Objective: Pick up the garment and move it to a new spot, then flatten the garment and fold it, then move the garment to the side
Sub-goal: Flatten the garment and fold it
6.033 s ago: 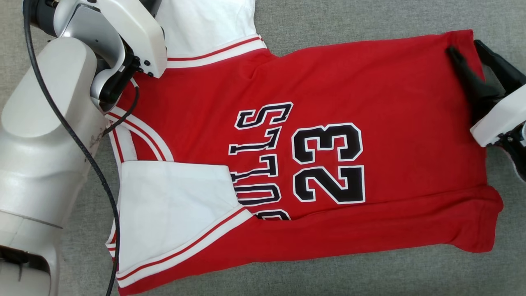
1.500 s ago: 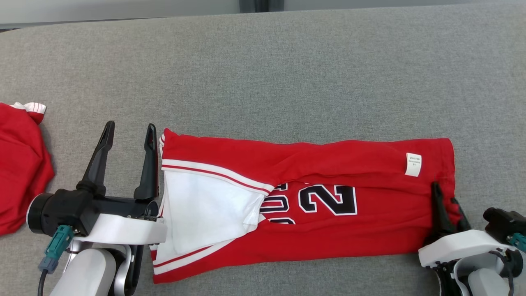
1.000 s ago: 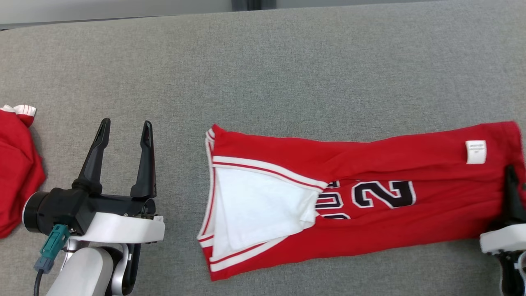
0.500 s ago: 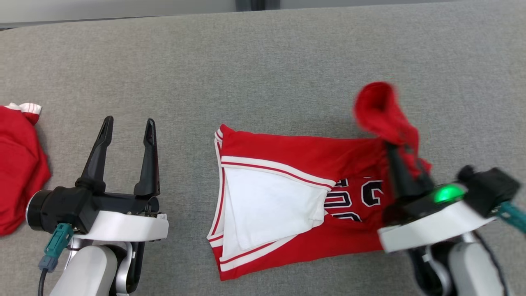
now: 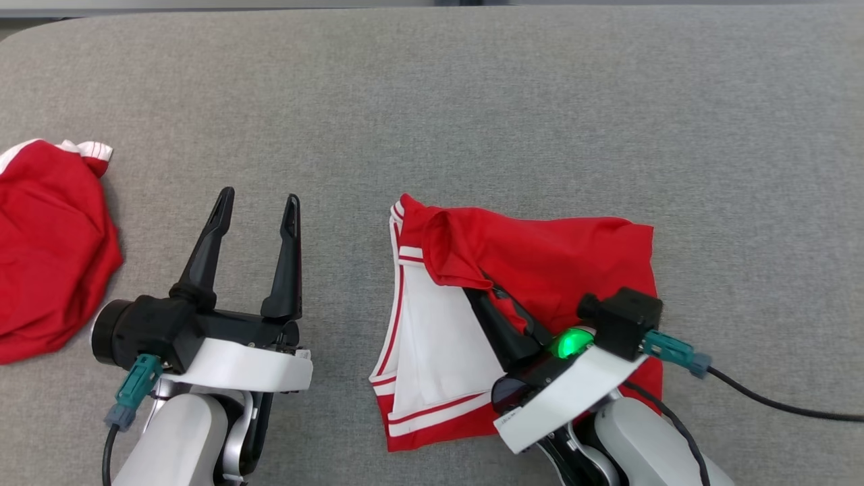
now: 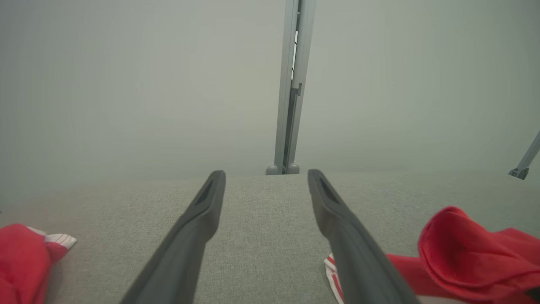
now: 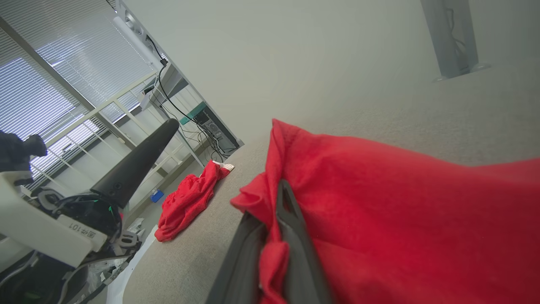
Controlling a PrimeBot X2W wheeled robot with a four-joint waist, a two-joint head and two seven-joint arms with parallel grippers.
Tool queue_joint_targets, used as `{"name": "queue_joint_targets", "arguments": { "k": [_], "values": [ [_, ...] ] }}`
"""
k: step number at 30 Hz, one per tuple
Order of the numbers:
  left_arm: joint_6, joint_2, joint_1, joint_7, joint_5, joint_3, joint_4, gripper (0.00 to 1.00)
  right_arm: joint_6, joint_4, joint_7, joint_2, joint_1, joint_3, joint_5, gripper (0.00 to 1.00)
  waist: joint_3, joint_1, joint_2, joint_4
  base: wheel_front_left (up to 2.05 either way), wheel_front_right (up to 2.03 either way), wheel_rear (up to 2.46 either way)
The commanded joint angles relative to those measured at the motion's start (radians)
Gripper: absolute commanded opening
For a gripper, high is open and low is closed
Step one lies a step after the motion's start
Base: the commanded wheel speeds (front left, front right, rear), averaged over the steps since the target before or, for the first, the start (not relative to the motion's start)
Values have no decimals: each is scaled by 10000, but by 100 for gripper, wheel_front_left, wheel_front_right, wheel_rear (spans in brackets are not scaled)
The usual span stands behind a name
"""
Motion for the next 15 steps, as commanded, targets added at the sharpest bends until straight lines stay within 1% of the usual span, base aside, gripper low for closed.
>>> {"name": "queue_joint_targets", "arguments": {
  "k": [1, 8, 9, 10, 12, 15],
  "values": [
    [-97, -12, -238, -28, 91, 2, 85, 100, 7, 330, -190, -63, -328, 237, 169, 0, 100, 0, 0, 155, 0, 0, 0],
    [-372, -218, -388, -28, 219, -59, 360, 100, 7, 1574, -502, -66, -1135, 1157, 914, 0, 337, 0, 0, 332, 0, 0, 0],
    [-424, -239, -425, -28, 241, -54, 387, 100, 8, 1655, -512, -60, -1181, 1255, 1107, 38, 364, 0, 0, 340, 0, 0, 0],
    [-441, -268, -458, -28, 262, -37, 407, 100, 8, 1714, -538, -52, -1228, 1359, 1255, 100, 386, 0, 0, 340, 0, 0, 0],
    [-500, -287, -463, -28, 298, 20, 457, 100, 16, 1591, -552, -25, -1308, 1745, 1760, 100, 408, 0, 0, 304, 0, 0, 0],
    [-554, -305, -422, -28, 334, 79, 502, 100, 16, 1421, -565, -47, -1425, 2169, 2094, 100, 419, 0, 0, 241, 0, 0, 0]
  ]
}}
